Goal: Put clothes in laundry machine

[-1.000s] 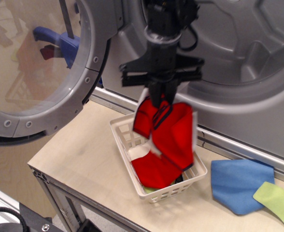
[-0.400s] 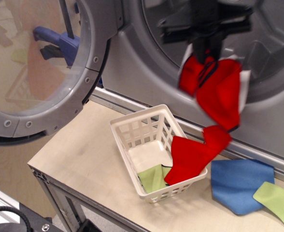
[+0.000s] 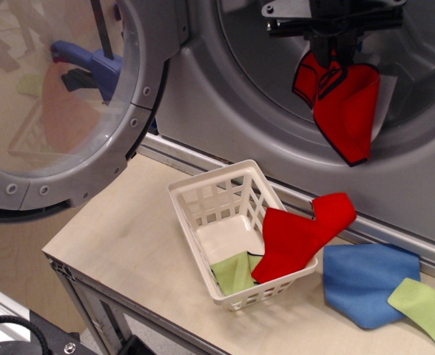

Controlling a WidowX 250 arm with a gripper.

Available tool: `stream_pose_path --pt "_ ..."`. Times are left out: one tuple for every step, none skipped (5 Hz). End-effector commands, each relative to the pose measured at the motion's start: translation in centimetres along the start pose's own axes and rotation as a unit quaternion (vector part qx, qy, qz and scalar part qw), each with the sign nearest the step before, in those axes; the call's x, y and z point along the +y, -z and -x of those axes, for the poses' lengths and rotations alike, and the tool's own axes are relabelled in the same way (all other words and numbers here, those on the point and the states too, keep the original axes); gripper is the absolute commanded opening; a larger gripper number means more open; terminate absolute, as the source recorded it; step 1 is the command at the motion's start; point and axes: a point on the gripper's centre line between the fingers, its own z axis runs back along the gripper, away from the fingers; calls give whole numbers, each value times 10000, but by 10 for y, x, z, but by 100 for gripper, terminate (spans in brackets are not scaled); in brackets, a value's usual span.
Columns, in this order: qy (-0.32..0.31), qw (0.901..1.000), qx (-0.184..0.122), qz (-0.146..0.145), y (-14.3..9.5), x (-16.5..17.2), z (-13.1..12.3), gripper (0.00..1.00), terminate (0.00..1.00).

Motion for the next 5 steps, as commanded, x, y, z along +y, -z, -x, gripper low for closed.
stream_pose_path --pt "465 9974 -554 64 6 8 -2 0 0" --pt "497 9966 -654 -46 19 14 -8 0 0" --pt "381 9955 -788 -358 30 18 -17 0 0" --pt "173 9962 -675 -527 34 20 -22 100 0" --pt "247 9961 -679 -505 28 22 -14 100 0"
